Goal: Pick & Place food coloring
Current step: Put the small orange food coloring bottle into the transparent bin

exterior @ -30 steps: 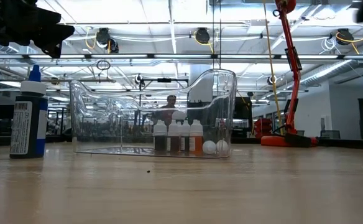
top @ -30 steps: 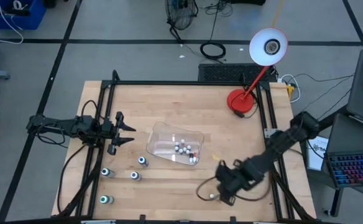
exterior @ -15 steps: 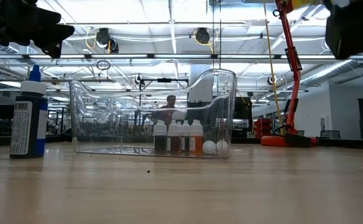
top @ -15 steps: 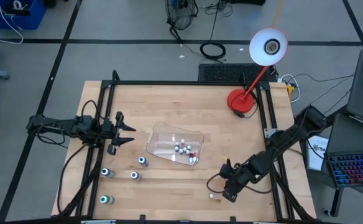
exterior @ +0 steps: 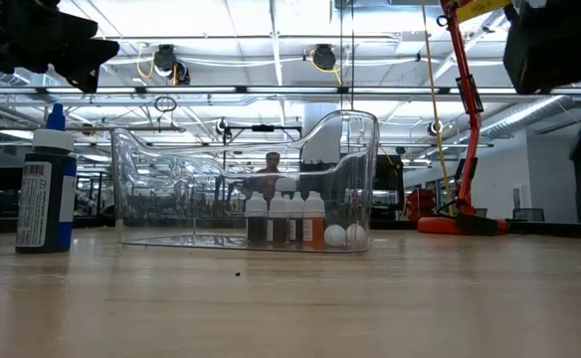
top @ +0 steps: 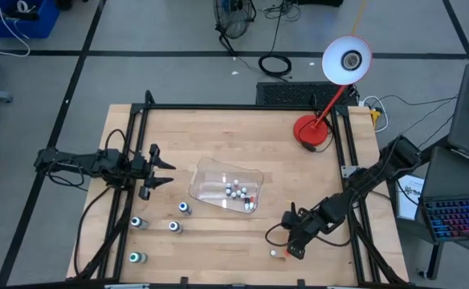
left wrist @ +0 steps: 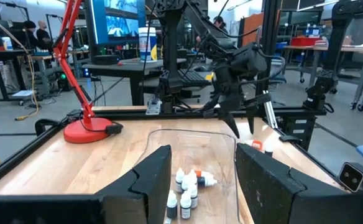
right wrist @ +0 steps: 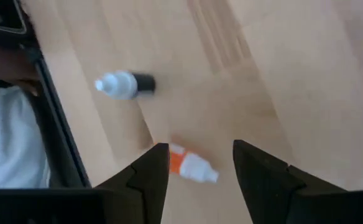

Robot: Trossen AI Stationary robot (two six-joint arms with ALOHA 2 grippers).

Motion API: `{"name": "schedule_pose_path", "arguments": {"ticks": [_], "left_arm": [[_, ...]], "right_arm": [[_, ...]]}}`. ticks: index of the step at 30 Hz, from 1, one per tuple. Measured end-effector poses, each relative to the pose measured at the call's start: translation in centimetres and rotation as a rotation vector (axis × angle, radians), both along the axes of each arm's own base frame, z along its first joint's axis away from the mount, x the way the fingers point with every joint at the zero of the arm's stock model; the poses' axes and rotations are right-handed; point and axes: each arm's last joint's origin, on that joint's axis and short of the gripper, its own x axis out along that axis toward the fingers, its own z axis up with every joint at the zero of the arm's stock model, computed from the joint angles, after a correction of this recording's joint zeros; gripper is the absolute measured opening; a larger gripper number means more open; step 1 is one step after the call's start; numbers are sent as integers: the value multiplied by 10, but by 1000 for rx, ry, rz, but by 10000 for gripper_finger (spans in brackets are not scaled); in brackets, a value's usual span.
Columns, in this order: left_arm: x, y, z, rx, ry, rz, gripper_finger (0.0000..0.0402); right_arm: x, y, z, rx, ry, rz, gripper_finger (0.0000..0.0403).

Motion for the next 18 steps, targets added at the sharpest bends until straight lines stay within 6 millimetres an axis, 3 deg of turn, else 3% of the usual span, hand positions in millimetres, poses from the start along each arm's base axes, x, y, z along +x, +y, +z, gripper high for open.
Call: {"name": "schedule_pose_path", "arguments": {"ticks": [5,9,12,18], "left_arm": [[0,0,0,0,0,0,182],[0,0,0,0,0,0,182],[0,0,0,0,0,0,182],[0,0,0,0,0,0,182]], "right_arm": [[-1,3,1,-172,-146,63,165],[11,2,9,-374,-421,-16,164],[26,8,23,-356,-672,1,165],[33,28,74,-191,-1345,364,164]]}}
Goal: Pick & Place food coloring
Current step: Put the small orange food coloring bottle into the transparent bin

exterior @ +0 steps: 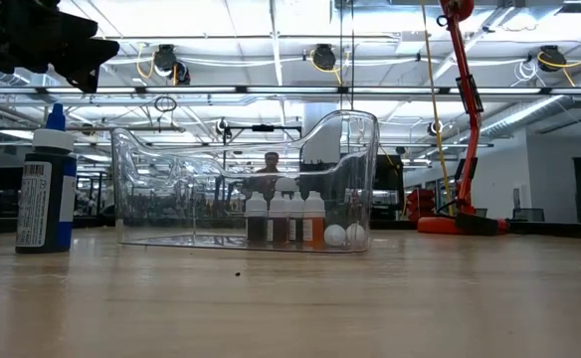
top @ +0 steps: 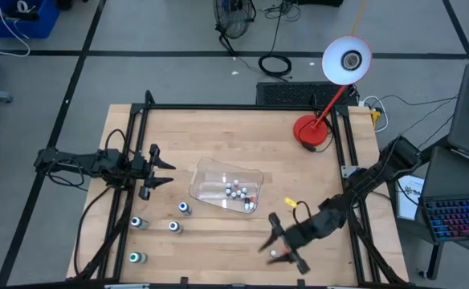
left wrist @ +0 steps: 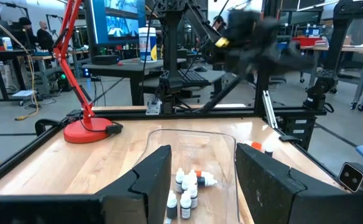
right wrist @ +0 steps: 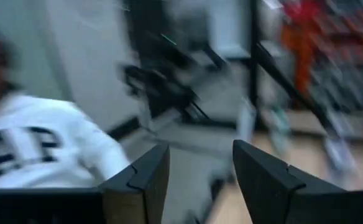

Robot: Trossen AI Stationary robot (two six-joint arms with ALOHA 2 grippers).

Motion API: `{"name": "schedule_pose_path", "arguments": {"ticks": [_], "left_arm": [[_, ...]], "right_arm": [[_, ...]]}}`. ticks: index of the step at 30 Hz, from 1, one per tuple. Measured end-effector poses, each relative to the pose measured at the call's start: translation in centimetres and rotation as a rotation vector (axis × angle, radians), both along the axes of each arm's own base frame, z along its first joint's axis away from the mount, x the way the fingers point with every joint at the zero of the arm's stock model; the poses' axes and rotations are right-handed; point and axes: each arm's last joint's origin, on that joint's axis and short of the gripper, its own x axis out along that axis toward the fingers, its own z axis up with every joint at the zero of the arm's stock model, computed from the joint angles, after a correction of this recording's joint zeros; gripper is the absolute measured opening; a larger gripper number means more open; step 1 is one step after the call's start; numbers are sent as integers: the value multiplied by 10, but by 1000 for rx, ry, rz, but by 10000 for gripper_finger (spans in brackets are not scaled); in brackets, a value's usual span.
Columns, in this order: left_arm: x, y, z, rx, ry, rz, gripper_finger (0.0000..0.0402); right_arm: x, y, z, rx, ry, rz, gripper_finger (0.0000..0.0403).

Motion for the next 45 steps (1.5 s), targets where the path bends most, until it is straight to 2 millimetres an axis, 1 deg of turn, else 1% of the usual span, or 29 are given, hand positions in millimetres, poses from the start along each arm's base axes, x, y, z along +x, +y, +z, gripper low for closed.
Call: {"name": "schedule_pose_path", "arguments": {"ticks": [3,4,6,9,12,14,16,18,20,24,27,31,36,40,45], "left_arm": [[0,0,0,0,-1,0,182],[0,0,0,0,-1,0,182],[0,0,0,0,0,0,182],[0,0,0,0,0,0,182],[0,0,0,0,-1,1,182],[0,0,0,0,-1,0,182],[0,0,0,0,0,0,182],[0,0,0,0,-1,0,182],[0,0,0,0,0,0,182],[0,0,0,0,-1,0,182],[0,0,0,0,-1,0,182],[0,0,0,0,0,0,182],[0,0,0,0,0,0,182],[0,0,0,0,0,0,182],[0,0,0,0,0,0,182]], "right_arm": [[-1,12,21,-100,-161,106,162],[0,19,27,-158,-182,113,161],[3,32,41,-291,-160,77,161],[19,56,60,-504,-23,-52,161],[38,77,68,-695,178,-169,161],[47,88,68,-770,332,-208,161],[54,95,68,-766,482,-235,161],[57,99,62,-734,640,-246,161],[59,99,50,-687,796,-269,161],[48,92,25,-619,1090,-318,161],[38,86,8,-597,1235,-379,161],[25,84,-17,-610,1292,-424,161],[16,84,-54,-603,1351,-378,161],[9,78,-69,-657,1383,-360,161],[5,74,-84,-731,1359,-311,161]]}}
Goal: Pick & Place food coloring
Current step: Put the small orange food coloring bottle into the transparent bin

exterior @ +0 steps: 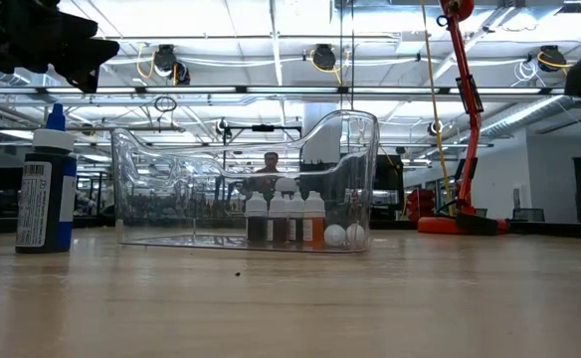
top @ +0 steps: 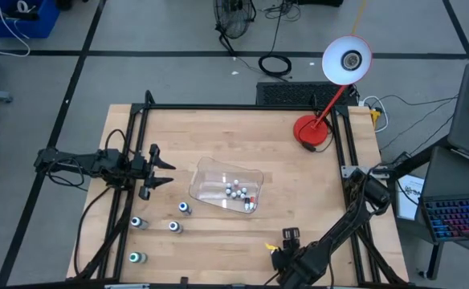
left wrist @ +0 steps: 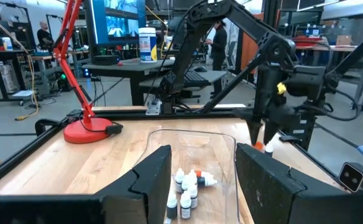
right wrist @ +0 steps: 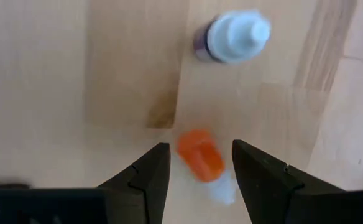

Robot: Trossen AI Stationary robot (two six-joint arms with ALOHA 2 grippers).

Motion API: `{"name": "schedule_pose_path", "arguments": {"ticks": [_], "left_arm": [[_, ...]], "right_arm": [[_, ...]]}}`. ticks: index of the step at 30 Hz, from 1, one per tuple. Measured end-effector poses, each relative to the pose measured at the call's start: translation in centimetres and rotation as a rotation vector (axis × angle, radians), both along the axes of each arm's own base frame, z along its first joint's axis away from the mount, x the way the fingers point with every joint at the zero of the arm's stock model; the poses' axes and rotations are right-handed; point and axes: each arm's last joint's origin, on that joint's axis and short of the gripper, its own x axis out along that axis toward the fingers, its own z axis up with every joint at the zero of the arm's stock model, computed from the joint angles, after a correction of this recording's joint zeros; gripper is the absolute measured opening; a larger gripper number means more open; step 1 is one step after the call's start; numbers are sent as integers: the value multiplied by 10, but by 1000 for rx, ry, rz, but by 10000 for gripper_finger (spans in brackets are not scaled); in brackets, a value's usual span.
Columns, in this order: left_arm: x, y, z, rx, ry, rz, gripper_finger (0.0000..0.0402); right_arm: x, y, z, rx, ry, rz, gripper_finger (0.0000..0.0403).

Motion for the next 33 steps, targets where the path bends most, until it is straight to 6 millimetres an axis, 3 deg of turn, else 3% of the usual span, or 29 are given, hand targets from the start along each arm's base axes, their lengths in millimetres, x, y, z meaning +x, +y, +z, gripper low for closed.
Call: {"name": "schedule_pose_path", "arguments": {"ticks": [4,13,17,22,26,29,33], "left_arm": [[0,0,0,0,0,0,182],[0,0,0,0,0,0,182],[0,0,0,0,0,0,182],[0,0,0,0,0,1,182],[0,0,0,0,0,0,182],[0,0,0,0,0,0,182],[0,0,0,0,0,0,182]], "right_arm": [[-3,-3,-9,-2,1,11,161],[-2,-4,-10,3,-2,-10,155],[1,-6,-11,13,-7,-18,121],[6,-9,-11,17,-21,-19,43],[7,-14,-10,-7,-9,-29,38],[3,-19,-4,-44,-1,-57,38],[-5,-30,29,-66,-61,-108,38]]}}
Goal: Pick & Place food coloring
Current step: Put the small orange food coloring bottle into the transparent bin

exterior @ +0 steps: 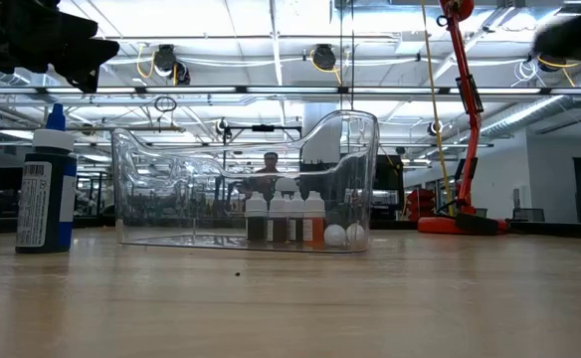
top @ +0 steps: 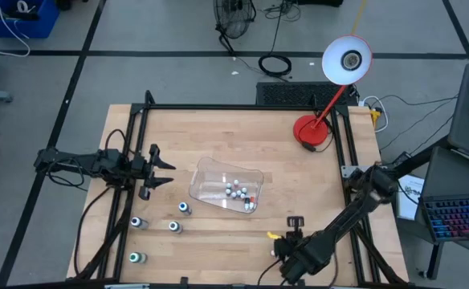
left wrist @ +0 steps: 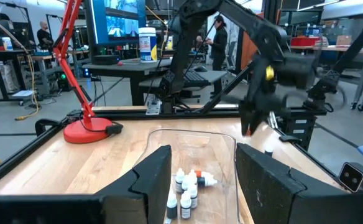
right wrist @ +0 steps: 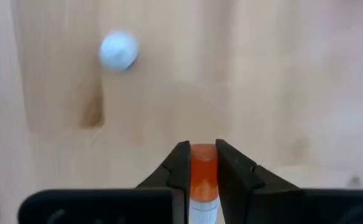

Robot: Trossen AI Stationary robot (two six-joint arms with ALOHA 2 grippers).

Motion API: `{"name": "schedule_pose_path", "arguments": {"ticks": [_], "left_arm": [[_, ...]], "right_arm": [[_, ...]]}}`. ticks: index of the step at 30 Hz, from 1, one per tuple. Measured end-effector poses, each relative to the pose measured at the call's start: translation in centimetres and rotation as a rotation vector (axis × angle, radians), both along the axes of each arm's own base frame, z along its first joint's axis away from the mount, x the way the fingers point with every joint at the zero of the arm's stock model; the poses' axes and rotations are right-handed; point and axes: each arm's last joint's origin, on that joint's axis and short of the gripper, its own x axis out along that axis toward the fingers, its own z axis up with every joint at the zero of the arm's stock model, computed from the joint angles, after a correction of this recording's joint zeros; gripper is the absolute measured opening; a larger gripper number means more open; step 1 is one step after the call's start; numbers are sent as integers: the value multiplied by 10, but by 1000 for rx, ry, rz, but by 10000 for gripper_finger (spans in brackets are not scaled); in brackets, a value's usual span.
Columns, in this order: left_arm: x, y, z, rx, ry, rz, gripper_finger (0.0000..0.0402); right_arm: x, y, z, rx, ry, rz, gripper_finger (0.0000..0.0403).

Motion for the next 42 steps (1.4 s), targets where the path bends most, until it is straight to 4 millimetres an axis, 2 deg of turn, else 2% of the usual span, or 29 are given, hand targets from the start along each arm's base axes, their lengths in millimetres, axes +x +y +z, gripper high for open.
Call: {"name": "schedule_pose_path", "arguments": {"ticks": [3,7,11,14,20,23,26,31,37,42], "left_arm": [[0,0,0,0,0,0,182],[0,0,0,0,0,0,182],[0,0,0,0,0,0,182],[0,0,0,0,0,0,182],[0,0,0,0,-2,0,182],[0,0,7,-4,-69,0,182],[-1,0,11,-17,-107,0,182],[-1,0,12,-19,-124,0,182],[-3,1,22,15,-236,8,182],[-4,2,29,27,-309,49,182]], "right_arm": [[-7,-5,30,-41,-155,0,38],[-19,-6,66,-143,-500,63,38],[-30,-8,72,-290,-790,182,38],[-27,-20,68,-370,-932,238,37],[-5,-67,57,-241,-1241,388,37],[3,-92,57,-254,-1389,450,37],[15,-116,62,-283,-1452,489,37],[32,-153,71,-176,-1571,570,37],[42,-195,81,-89,-1749,625,37],[46,-220,87,-75,-1822,635,37]]}}
